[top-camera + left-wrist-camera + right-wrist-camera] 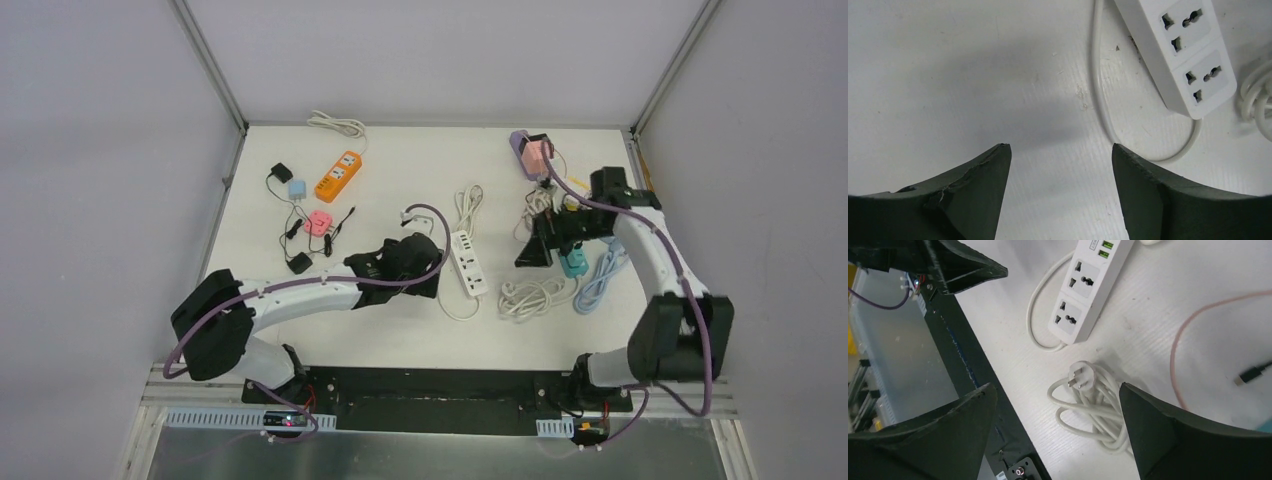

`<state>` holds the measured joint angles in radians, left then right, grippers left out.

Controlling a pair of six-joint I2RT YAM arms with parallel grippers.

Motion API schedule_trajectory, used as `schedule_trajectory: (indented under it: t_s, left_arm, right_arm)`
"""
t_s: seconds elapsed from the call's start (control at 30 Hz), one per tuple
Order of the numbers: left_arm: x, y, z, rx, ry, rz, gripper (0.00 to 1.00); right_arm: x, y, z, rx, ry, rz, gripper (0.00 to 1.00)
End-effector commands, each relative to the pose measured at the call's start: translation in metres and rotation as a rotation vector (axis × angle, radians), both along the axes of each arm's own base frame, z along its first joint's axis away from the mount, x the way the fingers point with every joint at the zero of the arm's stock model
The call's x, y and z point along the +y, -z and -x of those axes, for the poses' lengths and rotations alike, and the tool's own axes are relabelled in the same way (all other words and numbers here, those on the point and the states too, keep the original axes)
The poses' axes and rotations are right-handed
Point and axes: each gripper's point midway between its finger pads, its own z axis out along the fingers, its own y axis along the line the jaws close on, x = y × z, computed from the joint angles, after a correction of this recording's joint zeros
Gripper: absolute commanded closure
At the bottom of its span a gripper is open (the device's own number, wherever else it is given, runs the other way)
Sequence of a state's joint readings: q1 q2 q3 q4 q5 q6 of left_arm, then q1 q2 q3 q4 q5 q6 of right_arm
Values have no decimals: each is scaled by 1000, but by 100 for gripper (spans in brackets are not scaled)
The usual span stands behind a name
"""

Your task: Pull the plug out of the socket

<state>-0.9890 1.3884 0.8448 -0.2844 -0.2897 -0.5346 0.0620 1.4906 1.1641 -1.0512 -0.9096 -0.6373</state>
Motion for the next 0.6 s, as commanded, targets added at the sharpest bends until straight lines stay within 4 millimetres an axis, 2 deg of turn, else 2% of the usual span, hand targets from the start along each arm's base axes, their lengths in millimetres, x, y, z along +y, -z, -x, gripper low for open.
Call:
schedule_trajectory:
  t_s: [0.0, 0.07, 0.23, 0.4, 0.57]
  left_arm:
    - [-31, -27, -18, -90, 13, 52, 26]
    - [-39, -19, -20, -71, 28, 39, 27]
    - [-58, 4, -19, 3, 29, 41, 35]
    - [-62, 29, -23, 39, -1, 5, 46]
    - [-66, 42, -26, 51, 13, -35, 54]
  right_arm:
    - [-11, -34, 12, -213, 59, -80, 2]
    - [-16, -38, 10, -241, 109, -113, 2]
    - [-26, -36, 5, -218, 191, -193, 2]
    - [-26, -34, 9, -213, 194, -219, 3]
    - [-25, -30, 11, -206, 194, -226, 3]
